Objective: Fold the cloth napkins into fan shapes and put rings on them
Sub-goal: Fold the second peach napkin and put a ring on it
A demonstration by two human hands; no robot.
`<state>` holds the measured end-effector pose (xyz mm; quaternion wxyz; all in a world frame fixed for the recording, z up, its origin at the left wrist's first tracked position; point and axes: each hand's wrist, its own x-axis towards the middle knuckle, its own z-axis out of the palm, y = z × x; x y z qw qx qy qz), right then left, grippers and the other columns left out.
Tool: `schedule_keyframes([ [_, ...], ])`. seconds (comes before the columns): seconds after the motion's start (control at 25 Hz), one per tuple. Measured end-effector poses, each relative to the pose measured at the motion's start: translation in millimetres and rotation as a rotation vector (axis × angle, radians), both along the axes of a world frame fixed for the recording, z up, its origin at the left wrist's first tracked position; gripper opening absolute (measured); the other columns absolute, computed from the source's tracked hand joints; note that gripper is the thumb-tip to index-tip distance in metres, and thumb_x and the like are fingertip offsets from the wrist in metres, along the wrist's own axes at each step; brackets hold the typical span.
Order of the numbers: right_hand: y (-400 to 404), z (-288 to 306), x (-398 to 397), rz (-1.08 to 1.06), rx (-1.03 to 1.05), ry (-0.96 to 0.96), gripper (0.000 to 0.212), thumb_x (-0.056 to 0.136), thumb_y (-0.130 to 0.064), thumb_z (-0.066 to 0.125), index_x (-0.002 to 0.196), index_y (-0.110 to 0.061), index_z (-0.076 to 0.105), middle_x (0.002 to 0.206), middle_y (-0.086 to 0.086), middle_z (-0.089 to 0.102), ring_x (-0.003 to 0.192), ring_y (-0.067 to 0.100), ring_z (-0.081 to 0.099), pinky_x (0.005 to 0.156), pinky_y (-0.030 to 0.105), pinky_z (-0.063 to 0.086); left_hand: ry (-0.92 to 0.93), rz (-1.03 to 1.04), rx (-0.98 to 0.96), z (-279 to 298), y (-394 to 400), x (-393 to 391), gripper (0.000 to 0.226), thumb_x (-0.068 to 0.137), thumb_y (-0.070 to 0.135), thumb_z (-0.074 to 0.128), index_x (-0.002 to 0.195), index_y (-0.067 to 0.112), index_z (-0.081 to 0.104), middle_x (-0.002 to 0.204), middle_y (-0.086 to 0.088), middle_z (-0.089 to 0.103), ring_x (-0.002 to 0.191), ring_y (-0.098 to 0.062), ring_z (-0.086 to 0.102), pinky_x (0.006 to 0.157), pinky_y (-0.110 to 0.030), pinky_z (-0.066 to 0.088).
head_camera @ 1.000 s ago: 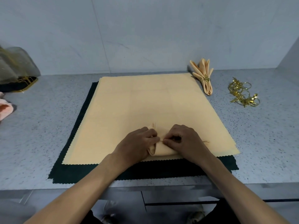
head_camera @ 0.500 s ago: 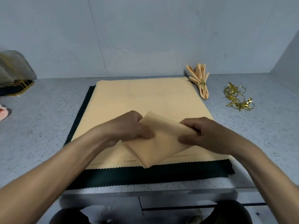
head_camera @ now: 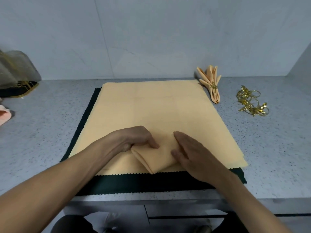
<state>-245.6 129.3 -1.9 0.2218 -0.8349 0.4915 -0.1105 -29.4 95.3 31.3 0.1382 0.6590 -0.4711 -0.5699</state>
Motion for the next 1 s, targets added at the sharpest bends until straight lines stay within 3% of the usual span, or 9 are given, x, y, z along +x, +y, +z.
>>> schedule_keyframes([
  [0.08,4.5,-18.5,6.5,0.039,-0.064,0.157,0.067,0.101,-0.054,0.014,0.158,-0.023,-0.004,0.165,-0.008,-0.004,0.149,0.003,-0.007,0.116,0.019,-0.01,-0.109,-0.084,-0.061,0.3,-0.7,3.3,0.02,0.077,0.01,0.078,0.094,0.003,0.071,0.093,-0.01,0.075,0.087,-0.026,0.07,0.083,-0.036,0.056],
  [0.2,0.7,-26.4,10.1,0.011,-0.12,0.224,0.067,0.099,-0.053,0.004,0.157,-0.023,-0.01,0.164,-0.008,-0.013,0.148,0.004,-0.016,0.115,0.022,-0.017,-0.5,-0.292,-0.287,4.4,6.5,12.0,0.041,0.075,0.03,0.078,0.11,0.014,0.064,0.105,0.002,0.07,0.1,-0.022,0.066,0.087,-0.037,0.054],
  [0.28,1.3,-29.4,10.0,0.005,-0.161,0.229,0.068,0.096,-0.054,-0.001,0.157,-0.024,-0.009,0.164,-0.008,-0.012,0.149,0.006,-0.015,0.117,0.024,-0.015,-0.823,-0.341,-0.691,0.5,20.2,-1.5,0.056,0.082,0.038,0.067,0.133,0.022,0.05,0.129,0.006,0.058,0.119,-0.021,0.055,0.099,-0.033,0.041],
  [0.36,3.5,-30.3,10.9,0.027,-0.196,0.254,0.072,0.091,-0.055,-0.013,0.157,-0.026,-0.01,0.163,-0.009,-0.015,0.15,0.01,-0.015,0.119,0.028,-0.013,-0.781,-0.441,-1.007,-17.7,36.6,-26.6,0.061,0.094,0.038,0.049,0.149,0.018,0.035,0.154,0.0,0.037,0.142,-0.021,0.033,0.116,-0.034,0.023],
  [0.44,2.8,-29.6,12.7,0.049,-0.192,0.274,0.076,0.084,-0.054,-0.021,0.155,-0.028,-0.015,0.161,-0.009,-0.019,0.149,0.012,-0.018,0.119,0.029,-0.012,-0.702,-0.553,-0.935,-42.7,43.1,-40.3,0.059,0.103,0.038,0.028,0.157,0.017,0.014,0.164,0.0,0.011,0.151,-0.015,0.007,0.123,-0.037,0.008],
  [0.56,-0.5,-29.6,12.7,0.004,-0.17,0.258,0.074,0.085,-0.054,-0.017,0.155,-0.029,-0.014,0.162,-0.01,-0.018,0.149,0.009,-0.018,0.12,0.028,-0.011,-0.765,-0.557,-0.872,-70.2,36.9,-24.0,0.066,0.097,0.051,0.002,0.157,0.023,0.0,0.165,0.003,-0.001,0.151,-0.011,-0.006,0.123,-0.037,0.005],
  [0.84,8.1,-28.5,-13.8,-0.199,-0.121,0.402,0.077,0.09,-0.057,-0.013,0.156,-0.017,-0.012,0.163,0.002,-0.018,0.15,0.017,-0.016,0.118,0.031,-0.013,-0.817,-0.611,-0.846,-69.1,42.0,-17.4,0.062,0.096,0.059,0.004,0.155,0.04,-0.005,0.163,0.006,-0.013,0.149,-0.012,-0.016,0.118,-0.03,-0.01],
  [0.92,4.3,-19.8,6.6,-0.175,-0.143,0.336,0.079,0.089,-0.054,-0.015,0.156,-0.013,-0.009,0.163,0.005,-0.018,0.15,0.018,-0.016,0.118,0.032,-0.013,-0.833,-0.598,-0.856,-68.4,43.2,-17.9,0.069,0.091,0.061,-0.003,0.156,0.037,-0.004,0.164,0.004,-0.011,0.15,-0.013,-0.014,0.119,-0.031,-0.008],
  [1.0,1.7,-14.7,41.8,-0.074,-0.153,0.174,0.065,0.101,-0.05,0.0,0.157,-0.017,-0.007,0.162,-0.002,-0.019,0.149,0.013,-0.018,0.12,0.03,-0.012,-0.837,-0.624,-0.884,-72.0,42.2,-14.8,0.075,0.09,0.059,0.001,0.157,0.027,0.0,0.165,-0.001,-0.007,0.151,-0.018,-0.008,0.123,-0.037,0.0],
])
